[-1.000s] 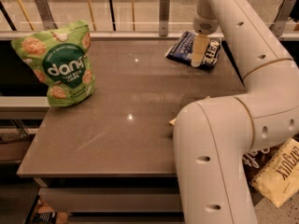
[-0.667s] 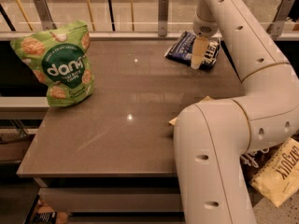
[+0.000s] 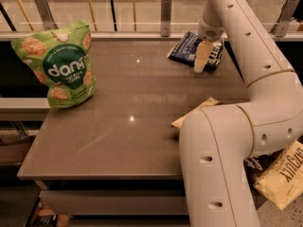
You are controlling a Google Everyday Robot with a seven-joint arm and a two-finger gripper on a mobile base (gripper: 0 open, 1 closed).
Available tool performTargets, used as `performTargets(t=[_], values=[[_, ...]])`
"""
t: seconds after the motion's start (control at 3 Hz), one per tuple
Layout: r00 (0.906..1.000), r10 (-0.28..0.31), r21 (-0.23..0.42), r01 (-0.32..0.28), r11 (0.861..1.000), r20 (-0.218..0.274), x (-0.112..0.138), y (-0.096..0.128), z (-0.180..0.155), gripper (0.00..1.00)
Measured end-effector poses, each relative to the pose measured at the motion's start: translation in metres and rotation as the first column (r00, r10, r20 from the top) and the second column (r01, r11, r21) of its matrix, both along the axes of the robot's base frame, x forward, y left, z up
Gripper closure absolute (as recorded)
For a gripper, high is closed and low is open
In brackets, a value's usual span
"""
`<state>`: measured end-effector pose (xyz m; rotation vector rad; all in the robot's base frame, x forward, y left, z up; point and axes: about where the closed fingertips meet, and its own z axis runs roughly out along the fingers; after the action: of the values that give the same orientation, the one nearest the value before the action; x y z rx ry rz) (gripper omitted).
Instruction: Move blue chip bag near green rice chip bag
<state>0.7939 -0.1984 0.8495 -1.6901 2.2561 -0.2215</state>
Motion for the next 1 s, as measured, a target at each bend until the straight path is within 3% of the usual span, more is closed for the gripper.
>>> performTargets(t=[0.33,1.0], values=[[0.9999,0.0,0.003,0.0,1.0,0.016,0.0061,0.0017,-0.0024,0.18],[0.9994,0.002,0.008,-0.002,1.0,0.033,0.0149,0.0046,-0.0086,0.63]])
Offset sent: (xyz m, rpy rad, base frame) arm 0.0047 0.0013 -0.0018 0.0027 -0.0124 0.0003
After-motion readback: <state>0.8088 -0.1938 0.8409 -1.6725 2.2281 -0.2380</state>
